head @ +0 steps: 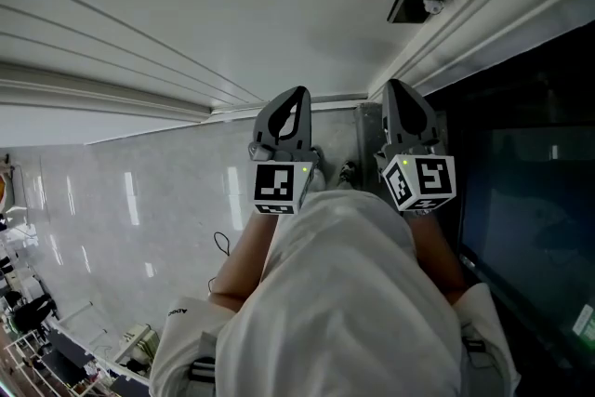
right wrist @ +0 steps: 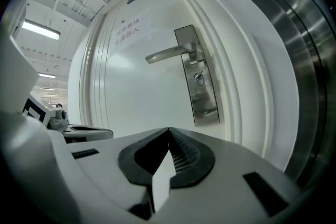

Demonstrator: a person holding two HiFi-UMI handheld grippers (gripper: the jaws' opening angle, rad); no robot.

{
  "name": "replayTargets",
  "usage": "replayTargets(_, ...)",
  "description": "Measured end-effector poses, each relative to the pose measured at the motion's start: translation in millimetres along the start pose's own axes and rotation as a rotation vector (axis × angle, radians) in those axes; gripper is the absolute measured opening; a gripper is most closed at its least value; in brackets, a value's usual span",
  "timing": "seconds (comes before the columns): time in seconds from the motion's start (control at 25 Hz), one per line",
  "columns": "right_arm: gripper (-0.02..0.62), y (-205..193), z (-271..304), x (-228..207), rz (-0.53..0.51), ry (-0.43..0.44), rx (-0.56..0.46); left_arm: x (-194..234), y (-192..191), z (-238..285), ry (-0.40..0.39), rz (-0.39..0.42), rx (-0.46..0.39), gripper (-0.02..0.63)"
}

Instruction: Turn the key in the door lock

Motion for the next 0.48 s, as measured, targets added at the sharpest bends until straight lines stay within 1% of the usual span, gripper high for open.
replayTargets(0.08,0.005,-3,1,5,-0.003,0.017,0.012,4,-3,-5,0.016,-0.003,0.000,0.008)
replayTargets(0.16,0.005,-5,0,11,0.004,0.052,0.009,8,-8,-10,0.024,-0.003,0.010,0.008)
replayTargets(0.32,0.003,-7,-5,29,0.026,0.171,-0.027,19,-16,-21,0.054,-0.011,0.029,0.009)
replayTargets(0.48,0.003,-11,-7,42,0.012,0.219,-0.033,23,-20,-31,0.060,-0.012,0.014,0.008)
Point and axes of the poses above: the fingertips, and each gripper's own axes: z forward along the fingers, x to its left, y out of its top, the point moved 5 cm from there along -z, backward along the fingers, and after that the axes turned 11 degrees about -y, right-handed, at the moved point
